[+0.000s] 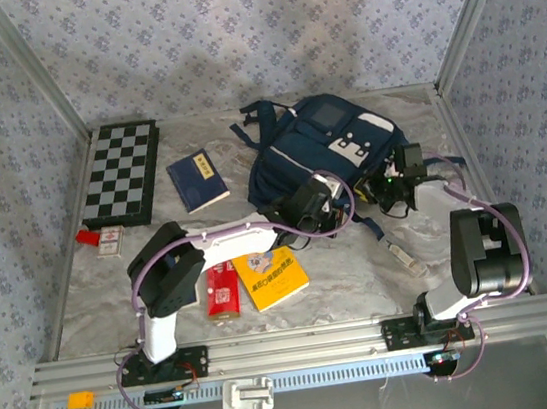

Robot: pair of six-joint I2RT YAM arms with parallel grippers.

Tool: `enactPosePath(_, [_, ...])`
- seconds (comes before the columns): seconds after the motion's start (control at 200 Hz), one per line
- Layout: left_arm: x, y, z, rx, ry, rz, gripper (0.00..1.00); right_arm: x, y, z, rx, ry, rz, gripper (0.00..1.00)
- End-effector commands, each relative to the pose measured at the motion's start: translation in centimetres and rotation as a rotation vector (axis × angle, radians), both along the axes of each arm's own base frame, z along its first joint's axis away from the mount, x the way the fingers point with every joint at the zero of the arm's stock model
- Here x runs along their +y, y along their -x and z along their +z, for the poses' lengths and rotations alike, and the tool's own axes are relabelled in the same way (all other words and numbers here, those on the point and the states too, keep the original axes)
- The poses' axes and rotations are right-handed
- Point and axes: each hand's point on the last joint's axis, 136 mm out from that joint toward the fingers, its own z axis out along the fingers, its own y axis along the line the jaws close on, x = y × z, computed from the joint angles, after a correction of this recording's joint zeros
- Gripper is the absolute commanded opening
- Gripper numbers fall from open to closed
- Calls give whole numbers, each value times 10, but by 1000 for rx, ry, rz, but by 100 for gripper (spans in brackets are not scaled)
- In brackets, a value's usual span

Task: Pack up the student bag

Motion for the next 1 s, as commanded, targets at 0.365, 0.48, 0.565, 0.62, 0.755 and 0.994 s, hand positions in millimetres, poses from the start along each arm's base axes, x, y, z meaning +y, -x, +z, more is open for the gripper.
enactPosePath(0.365, [90, -39, -10, -3, -90, 156, 0, -47, -34, 46, -102, 37, -12, 0])
enactPosePath(0.48, [88, -42, -5, -6, -71, 159, 0, -44, -43, 45, -91, 37, 10, 1])
enactPosePath(0.565, [79, -42, 1, 9, -22, 149, 0, -38, -47, 45, -104, 56, 36, 13])
enactPosePath(0.62, [72, -43, 6, 18, 18, 149, 0, -33, -44, 42, -88, 80, 57, 23])
enactPosePath(0.755, [63, -50, 14, 22, 66, 174, 0, -19, -25, 33, -58, 75, 96, 47])
enactPosePath(0.994, [51, -50, 24, -7, 80, 130, 0, -11, 15, 49, -72, 78, 81, 75])
